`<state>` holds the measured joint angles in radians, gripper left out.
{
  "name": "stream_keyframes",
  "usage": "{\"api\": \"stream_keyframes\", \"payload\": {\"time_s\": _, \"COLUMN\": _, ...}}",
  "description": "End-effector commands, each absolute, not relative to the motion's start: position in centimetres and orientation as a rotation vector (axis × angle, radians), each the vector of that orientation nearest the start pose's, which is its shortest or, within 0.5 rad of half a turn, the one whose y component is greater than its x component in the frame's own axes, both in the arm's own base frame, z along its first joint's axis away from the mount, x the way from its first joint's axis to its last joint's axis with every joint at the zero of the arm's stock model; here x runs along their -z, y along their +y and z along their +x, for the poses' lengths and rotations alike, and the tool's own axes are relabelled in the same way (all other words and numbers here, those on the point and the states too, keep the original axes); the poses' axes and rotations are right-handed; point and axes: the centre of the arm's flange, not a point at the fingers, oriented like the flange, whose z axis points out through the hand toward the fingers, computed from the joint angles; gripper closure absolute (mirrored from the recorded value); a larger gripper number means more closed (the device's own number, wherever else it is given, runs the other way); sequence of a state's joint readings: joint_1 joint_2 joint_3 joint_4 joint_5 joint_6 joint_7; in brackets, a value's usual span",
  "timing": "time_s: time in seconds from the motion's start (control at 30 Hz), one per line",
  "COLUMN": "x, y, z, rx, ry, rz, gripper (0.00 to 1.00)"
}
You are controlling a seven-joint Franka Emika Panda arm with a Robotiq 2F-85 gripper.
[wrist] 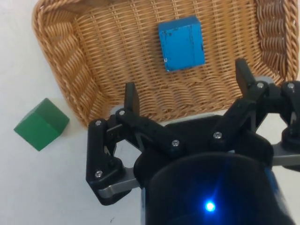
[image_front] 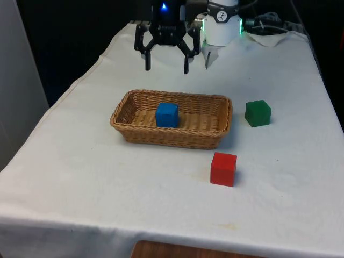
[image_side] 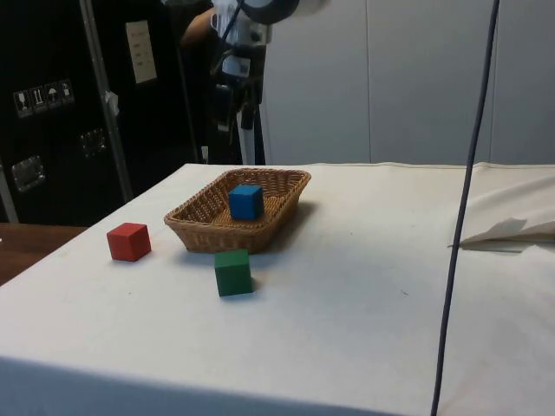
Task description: Pick up the blue cube and place it into the basket.
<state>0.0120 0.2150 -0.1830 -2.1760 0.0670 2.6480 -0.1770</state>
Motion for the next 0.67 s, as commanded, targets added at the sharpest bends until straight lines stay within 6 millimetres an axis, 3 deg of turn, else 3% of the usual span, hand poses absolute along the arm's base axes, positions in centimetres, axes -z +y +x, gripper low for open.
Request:
{"api": "stream_keyframes", "payload": {"time_s": 0.0, "x": -32.5, "y": -10.0, "z": 57.3, "rx": 0.406, "ry": 0.062, "rz": -3.159, "gripper": 0.0}}
{"api": "stream_keyframes", "payload": {"time_s": 0.63, "x": -37.1, "y": -9.9, "z": 56.8, "rx": 0.451, "ry": 0.067, "rz": -3.135, "gripper": 0.0}}
